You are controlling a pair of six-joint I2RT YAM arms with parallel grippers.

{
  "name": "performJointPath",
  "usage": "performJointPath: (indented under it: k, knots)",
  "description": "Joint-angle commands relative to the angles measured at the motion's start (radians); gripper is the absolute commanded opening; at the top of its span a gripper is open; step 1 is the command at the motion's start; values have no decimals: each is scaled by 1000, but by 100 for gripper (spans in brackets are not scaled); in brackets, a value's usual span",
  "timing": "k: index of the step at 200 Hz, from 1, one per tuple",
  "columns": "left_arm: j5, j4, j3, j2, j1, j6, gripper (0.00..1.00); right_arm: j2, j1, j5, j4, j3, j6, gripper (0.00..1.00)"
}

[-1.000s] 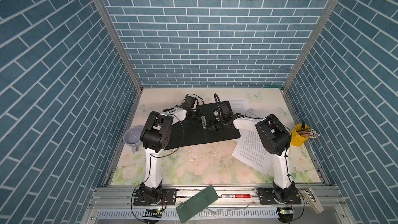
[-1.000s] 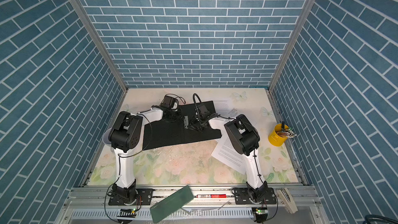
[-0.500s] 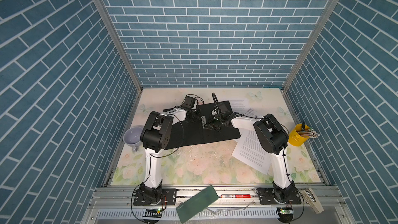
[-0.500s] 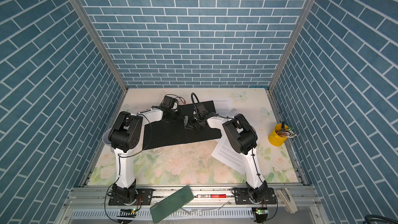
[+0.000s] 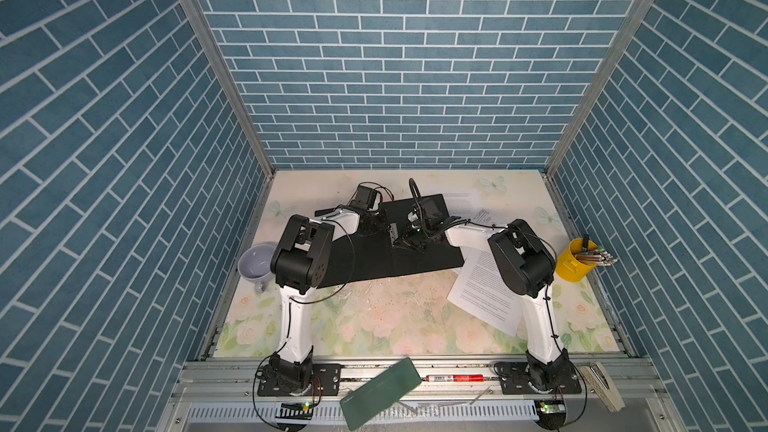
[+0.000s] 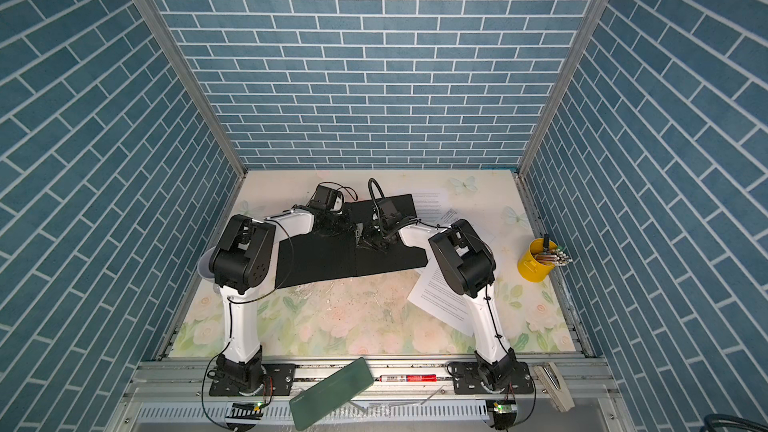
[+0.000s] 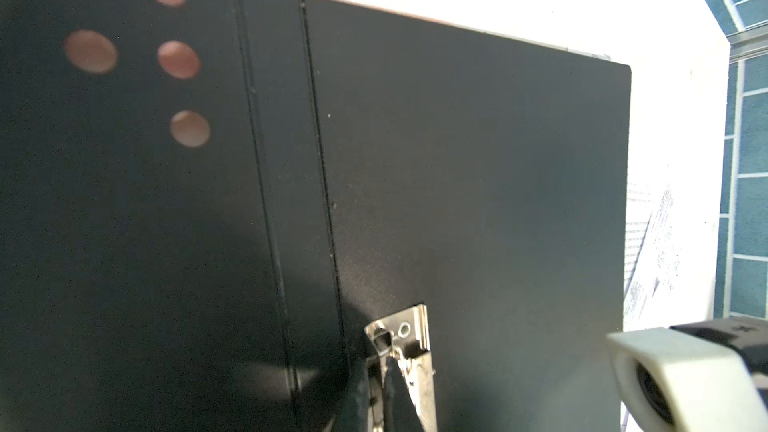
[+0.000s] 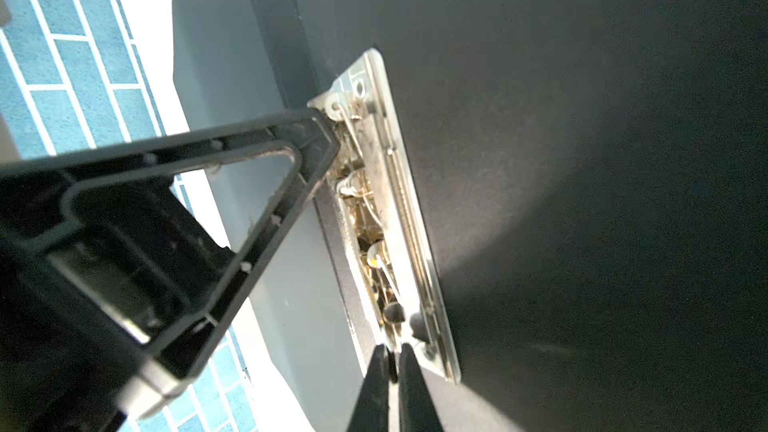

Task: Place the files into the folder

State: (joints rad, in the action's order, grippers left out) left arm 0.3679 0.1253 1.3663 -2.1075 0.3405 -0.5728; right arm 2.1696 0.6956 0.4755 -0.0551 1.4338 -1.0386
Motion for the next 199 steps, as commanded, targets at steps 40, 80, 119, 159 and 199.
performJointPath:
  k: [40, 80, 119, 159, 199]
  knots:
    - [0, 20, -27, -19, -5, 5, 11, 56, 5, 5, -67, 43, 51, 8]
    - [0, 20, -26, -19, -5, 8, 11, 48, 5, -20, -100, 24, 69, 1]
    - [0, 22, -29, -23, -5, 8, 11, 50, 5, -23, -123, 15, 86, 1]
    - [5, 20, -29, -26, -5, 10, 11, 58, 4, -29, -166, 17, 123, 1]
    - [14, 18, -26, -34, -5, 11, 11, 68, -1, -51, -202, 0, 130, 0]
